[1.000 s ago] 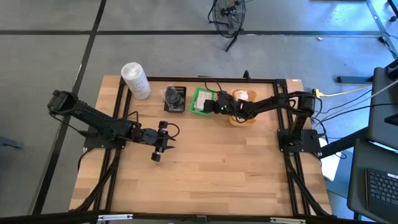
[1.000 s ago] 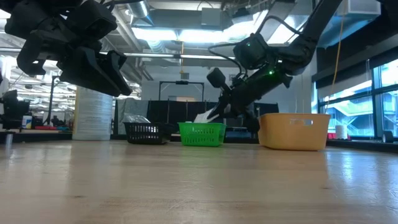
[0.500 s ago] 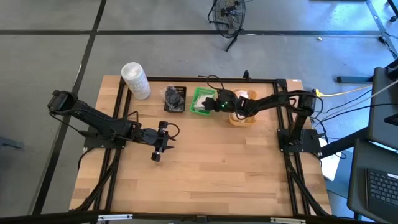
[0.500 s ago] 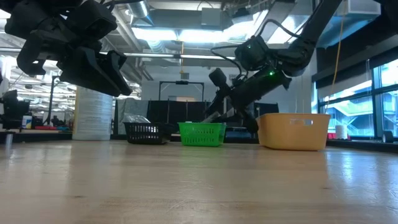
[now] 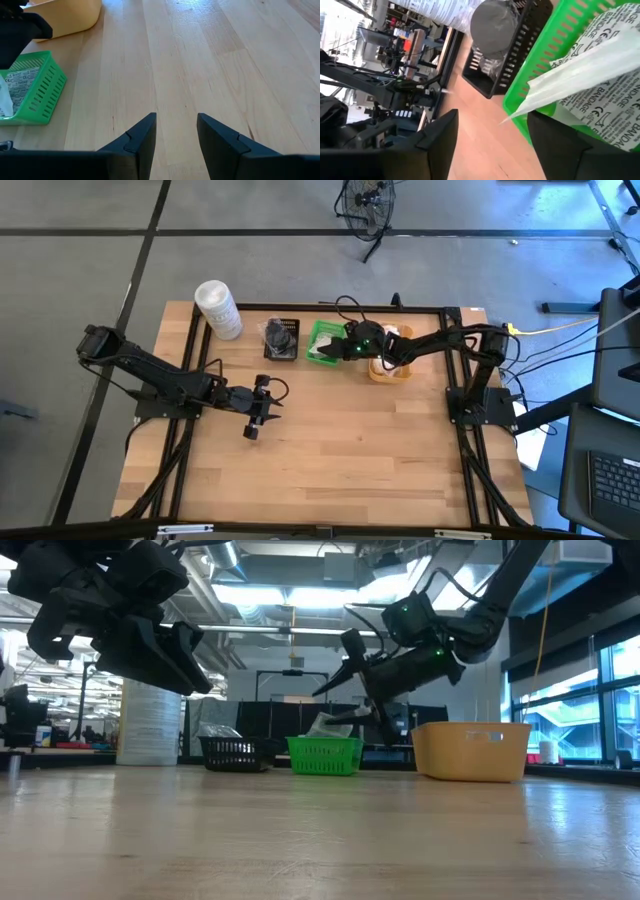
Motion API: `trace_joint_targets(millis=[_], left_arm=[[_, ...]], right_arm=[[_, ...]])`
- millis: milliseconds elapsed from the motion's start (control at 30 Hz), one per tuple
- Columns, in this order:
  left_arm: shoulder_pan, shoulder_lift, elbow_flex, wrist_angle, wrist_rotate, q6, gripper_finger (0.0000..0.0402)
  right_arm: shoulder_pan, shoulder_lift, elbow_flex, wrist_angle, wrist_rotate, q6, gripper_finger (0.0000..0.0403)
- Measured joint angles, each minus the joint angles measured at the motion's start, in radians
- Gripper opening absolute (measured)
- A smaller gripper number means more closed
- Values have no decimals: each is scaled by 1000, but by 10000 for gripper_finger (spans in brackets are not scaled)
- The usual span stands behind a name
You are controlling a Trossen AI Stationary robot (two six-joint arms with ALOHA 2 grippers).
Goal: Pick & Place Travel size toiletries
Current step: Put the white bandage pack into the green bin, then return to Home Position
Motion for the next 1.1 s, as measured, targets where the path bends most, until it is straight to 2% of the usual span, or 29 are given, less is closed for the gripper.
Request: trace_joint_targets(millis=[133,400,800,967,1100], left_arm=[[0,0,0,0,0,-3,139],[0,0,0,2,0,-3,139],[0,0,0,81,0,-2,139],[0,-20,16,71,35,-13,139],[0,-84,42,67,77,-26,138]], right_arm=[[-10,0,0,2,-26,-3,216],[-30,-1,0,3,-154,-23,167],[-32,-77,0,-4,-168,-87,109],[-24,-145,0,-4,-233,-173,84],[10,-205,0,-25,-304,-292,56]])
